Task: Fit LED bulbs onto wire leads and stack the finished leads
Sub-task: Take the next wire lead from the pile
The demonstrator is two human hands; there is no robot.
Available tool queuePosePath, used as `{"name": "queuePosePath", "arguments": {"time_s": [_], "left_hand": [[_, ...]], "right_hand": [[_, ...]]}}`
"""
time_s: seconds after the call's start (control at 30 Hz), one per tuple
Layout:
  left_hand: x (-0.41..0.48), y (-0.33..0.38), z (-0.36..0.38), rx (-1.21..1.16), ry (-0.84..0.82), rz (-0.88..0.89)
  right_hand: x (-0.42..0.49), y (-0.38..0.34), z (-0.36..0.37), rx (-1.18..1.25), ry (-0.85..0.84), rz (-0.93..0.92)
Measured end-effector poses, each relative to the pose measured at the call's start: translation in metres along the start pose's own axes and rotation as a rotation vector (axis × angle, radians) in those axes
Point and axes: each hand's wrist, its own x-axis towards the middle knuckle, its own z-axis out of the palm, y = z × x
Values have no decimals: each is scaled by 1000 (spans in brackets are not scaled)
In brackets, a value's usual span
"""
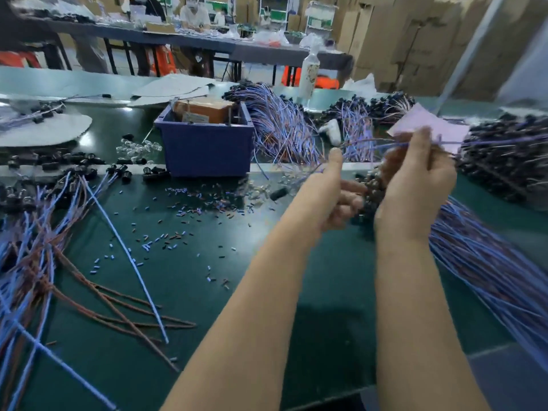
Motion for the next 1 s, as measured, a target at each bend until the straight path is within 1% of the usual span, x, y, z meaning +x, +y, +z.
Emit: {"name": "queuePosePath", "arguments": {"time_s": [0.07,0.1,0.13,0.27,0.37,0.4,0.5,0.6,0.7,0.73,0.8,0.87,0.93,1.0], "left_hand": [[14,-3,25,-332,-58,43],[22,-2,36,-439,-59,77],[29,-2,46,-485,-53,99],[59,-16,91,-359,-14,55],[75,-34,118,-299,13,-51],[80,-40,124,-280,25,-87],[90,-55,134,-156,-1,-163],[98,-65,137,161,52,-54],[100,-68,135,359,63,47],[99,-69,133,384,75,79],[95,-68,126,351,107,159],[90,-64,114,285,177,238],[83,-55,97,195,247,320],[70,-39,77,111,279,407]], "right_hand": [[11,-1,-25,133,119,96],[16,0,-39,156,171,130],[21,3,-52,151,218,162],[34,21,-101,66,344,332],[40,38,-127,164,417,485],[41,43,-133,187,418,530],[45,54,-145,117,349,664],[50,59,-145,142,289,761],[50,62,-140,217,302,777],[49,63,-138,222,309,772],[47,62,-131,199,332,748],[43,60,-121,175,327,693],[37,57,-105,125,254,630],[26,54,-82,64,114,592]]}}
